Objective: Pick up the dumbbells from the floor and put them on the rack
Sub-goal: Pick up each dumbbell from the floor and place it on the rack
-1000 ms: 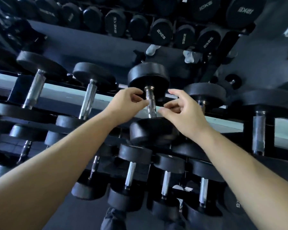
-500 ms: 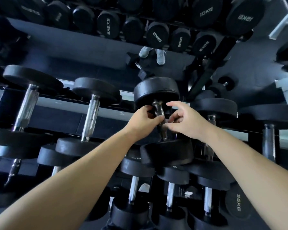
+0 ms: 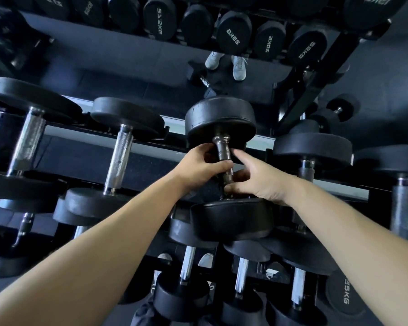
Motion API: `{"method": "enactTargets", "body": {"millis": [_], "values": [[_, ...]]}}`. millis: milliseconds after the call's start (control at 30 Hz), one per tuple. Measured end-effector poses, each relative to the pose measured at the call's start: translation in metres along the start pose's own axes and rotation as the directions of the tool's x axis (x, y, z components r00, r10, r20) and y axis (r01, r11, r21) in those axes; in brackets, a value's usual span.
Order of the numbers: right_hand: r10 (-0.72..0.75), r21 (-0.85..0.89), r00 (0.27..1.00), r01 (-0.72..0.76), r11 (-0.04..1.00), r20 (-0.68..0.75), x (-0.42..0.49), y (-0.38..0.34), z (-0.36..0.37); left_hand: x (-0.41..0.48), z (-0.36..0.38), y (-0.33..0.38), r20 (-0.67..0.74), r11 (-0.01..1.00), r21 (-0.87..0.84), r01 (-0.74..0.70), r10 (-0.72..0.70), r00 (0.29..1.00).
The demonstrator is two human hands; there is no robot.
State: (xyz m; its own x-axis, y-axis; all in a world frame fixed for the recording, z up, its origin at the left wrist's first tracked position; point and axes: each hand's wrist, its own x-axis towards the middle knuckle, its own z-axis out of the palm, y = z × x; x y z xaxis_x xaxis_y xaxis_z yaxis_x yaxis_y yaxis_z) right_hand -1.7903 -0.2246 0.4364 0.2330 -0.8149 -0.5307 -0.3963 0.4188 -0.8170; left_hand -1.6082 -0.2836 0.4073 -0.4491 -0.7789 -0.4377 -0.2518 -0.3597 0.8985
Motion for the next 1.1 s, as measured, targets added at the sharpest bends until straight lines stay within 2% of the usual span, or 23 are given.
{"method": "enactTargets", "body": {"millis": [367, 700, 1100], "values": [[0.032, 0.014, 0.991, -0.03, 0.999, -0.133, 0.006, 0.0, 0.015, 0.006, -0.011, -0.008, 0.069, 0.991, 0.01, -0.133, 0.132, 0.989], [0.072, 0.06, 0.955, -0.057, 0.997, -0.289, -0.001, 0.0, 0.045, 0.012, -0.023, -0.008, 0.225, 0.998, -0.008, -0.065, 0.065, 0.972], [0.087, 0.118, 0.898, -0.039, 0.992, -0.432, 0.006, 0.007, 0.085, 0.009, -0.035, -0.022, 0.26, 0.989, 0.138, -0.061, 0.023, 0.965]]}}
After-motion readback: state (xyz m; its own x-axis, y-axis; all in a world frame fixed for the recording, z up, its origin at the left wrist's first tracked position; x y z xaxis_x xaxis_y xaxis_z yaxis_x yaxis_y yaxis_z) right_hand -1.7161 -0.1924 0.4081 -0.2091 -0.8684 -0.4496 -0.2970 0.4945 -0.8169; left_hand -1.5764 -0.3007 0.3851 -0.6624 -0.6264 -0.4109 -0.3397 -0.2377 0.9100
